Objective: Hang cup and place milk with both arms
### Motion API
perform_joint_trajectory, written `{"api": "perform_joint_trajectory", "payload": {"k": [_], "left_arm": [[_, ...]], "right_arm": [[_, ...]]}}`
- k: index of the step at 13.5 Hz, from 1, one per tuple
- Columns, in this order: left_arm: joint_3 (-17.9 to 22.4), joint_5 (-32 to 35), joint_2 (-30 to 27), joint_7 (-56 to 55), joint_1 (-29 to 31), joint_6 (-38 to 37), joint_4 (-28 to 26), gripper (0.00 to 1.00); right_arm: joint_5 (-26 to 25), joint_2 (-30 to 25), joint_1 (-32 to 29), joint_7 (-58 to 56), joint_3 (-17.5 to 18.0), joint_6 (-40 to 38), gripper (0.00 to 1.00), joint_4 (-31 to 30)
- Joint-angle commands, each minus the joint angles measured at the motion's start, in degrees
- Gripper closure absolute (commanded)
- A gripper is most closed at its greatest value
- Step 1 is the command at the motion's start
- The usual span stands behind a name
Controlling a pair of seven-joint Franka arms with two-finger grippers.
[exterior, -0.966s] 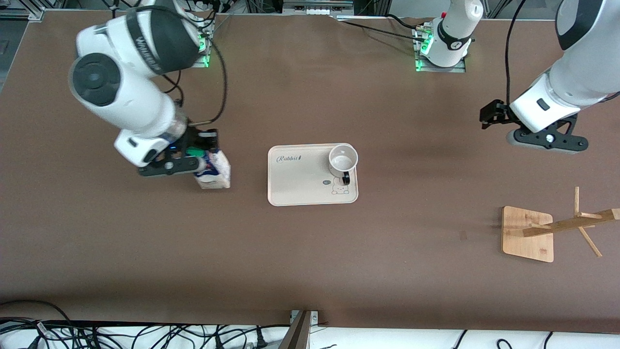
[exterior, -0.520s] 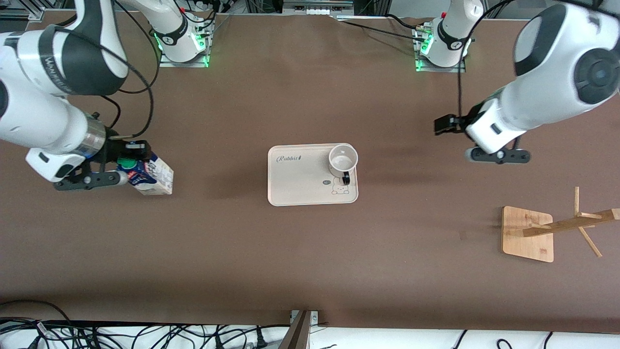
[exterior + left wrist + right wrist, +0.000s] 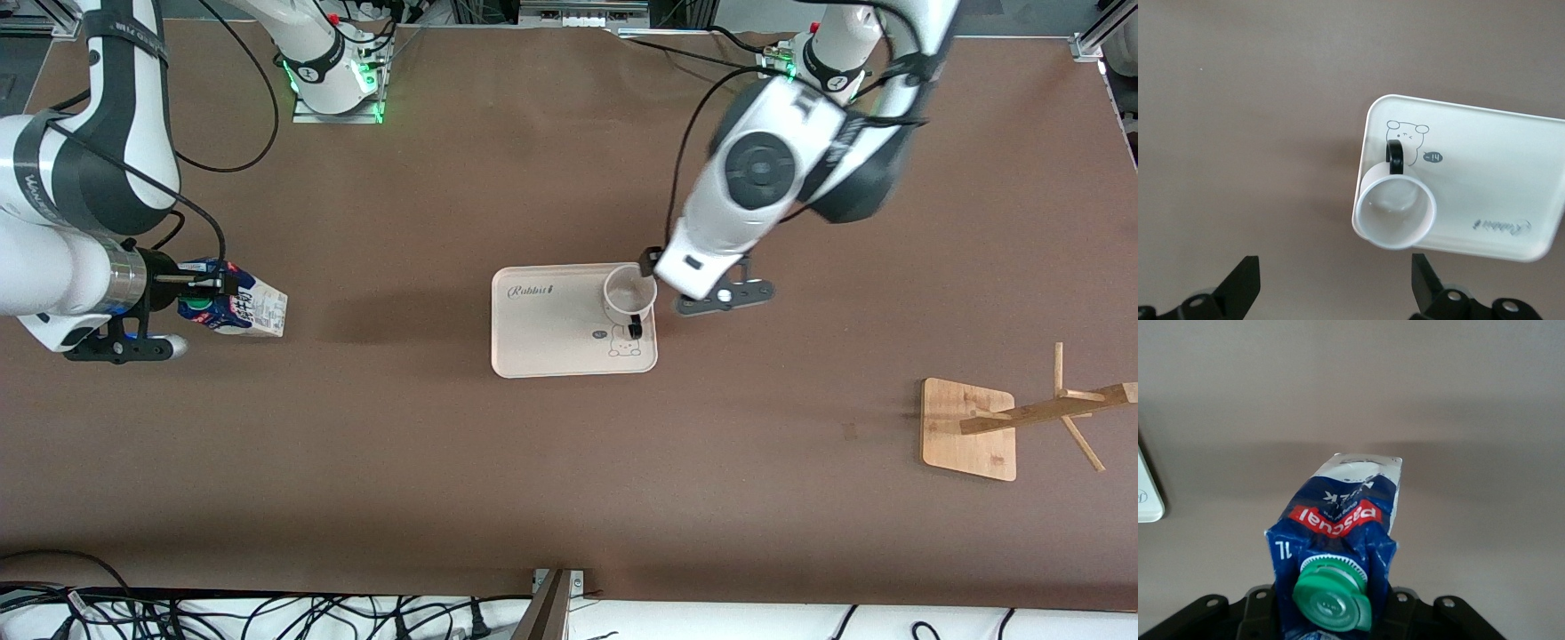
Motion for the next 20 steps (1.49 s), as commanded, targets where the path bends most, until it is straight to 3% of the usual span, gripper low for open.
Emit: {"api": "perform_joint_trajectory", "payload": {"k": [1, 4, 7, 8, 11, 12, 13, 16, 20], "left_arm": [[0.7, 4.1, 7.3, -13.2, -5.9, 7.2, 2.2, 0.0], [0.7, 8.4, 11.3, -15.8, -6.3, 16.0, 2.0, 0.0], [0.6, 9.4, 14.2, -20.6, -8.7, 17.6, 1.3, 0.0], [0.6, 9.4, 14.7, -20.7, -8.8, 17.6, 1.1, 0.15], [0.6, 9.4, 15.7, -19.7, -8.8, 17.6, 1.4, 0.91], [0.6, 9.4, 15.7, -19.7, -8.6, 17.6, 1.4, 1.0], [0.6, 9.4, 15.7, -19.7, -8.7, 17.6, 1.4, 1.0], [0.7, 9.4, 15.3, -19.6, -8.7, 17.4, 2.0, 1.0], [1.3, 9.1, 11.9, -17.8, -6.3, 15.7, 3.4, 1.0]], "right_arm": [[1.2, 3.6, -0.7, -0.8, 0.3, -0.1, 0.53, 0.4], [1.3, 7.3, -0.7, -1.1, 0.4, 0.7, 0.53, 0.3], [1.5, 10.9, -0.6, -1.2, 0.6, 3.7, 0.51, 0.3], [2.3, 11.9, -0.6, -1.2, 0.7, 4.5, 0.51, 0.2], [4.6, 13.1, -0.7, -1.5, 0.7, 7.1, 0.5, -0.6], [4.8, 13.4, -0.7, -1.5, 0.7, 7.8, 0.34, -0.6], [4.9, 13.5, -0.7, -1.5, 0.6, 7.9, 0.0, -0.5], [4.6, 11.3, -0.6, -1.8, 0.4, 6.8, 0.0, 0.2], [4.2, 4.3, -0.6, -1.6, -1.0, -1.7, 0.0, 0.4]]}}
